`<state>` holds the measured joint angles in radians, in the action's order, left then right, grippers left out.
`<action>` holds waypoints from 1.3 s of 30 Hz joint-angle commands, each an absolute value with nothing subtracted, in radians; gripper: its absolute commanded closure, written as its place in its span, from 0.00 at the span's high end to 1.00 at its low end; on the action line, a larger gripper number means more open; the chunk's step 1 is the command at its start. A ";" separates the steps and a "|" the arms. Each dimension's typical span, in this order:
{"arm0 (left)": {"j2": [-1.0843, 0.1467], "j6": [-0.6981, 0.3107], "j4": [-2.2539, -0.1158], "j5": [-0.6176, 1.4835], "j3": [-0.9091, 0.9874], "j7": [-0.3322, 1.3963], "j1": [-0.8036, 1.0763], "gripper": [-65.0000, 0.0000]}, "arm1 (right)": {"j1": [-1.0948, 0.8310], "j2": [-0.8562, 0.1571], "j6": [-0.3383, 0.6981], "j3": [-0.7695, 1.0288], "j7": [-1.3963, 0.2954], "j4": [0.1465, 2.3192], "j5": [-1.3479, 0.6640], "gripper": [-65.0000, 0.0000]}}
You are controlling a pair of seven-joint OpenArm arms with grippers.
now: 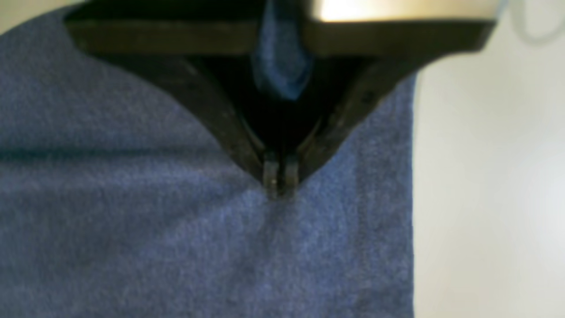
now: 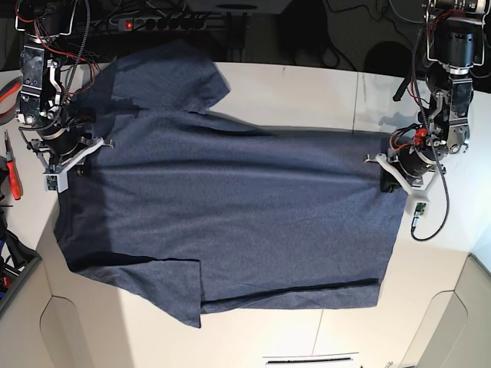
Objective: Layout the t-shirt on the table in an organized manner, then fold the t-shirt properly
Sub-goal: 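Stretch the shirt between both grippers, pulling them apart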
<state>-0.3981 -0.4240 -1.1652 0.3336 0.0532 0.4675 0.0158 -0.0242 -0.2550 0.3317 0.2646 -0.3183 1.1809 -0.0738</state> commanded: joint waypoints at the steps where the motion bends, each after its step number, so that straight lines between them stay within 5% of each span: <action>1: -0.410 -0.419 -1.176 0.303 0.066 0.529 0.032 0.00 | -0.028 -0.268 0.310 0.271 -0.373 1.178 -0.042 0.00; 19: -0.410 -0.420 -1.399 0.303 0.126 0.500 0.042 0.05 | -0.028 -0.268 0.319 0.271 -0.423 1.254 -0.142 0.00; 30: -0.410 -0.419 -1.434 0.303 0.172 0.498 0.042 0.11 | -0.028 -0.268 0.318 0.271 -0.479 1.444 -0.162 0.00; 39: -0.410 -0.397 -1.434 0.302 0.172 0.498 0.042 0.19 | -0.028 -0.232 0.318 0.274 -0.696 1.737 -0.313 0.00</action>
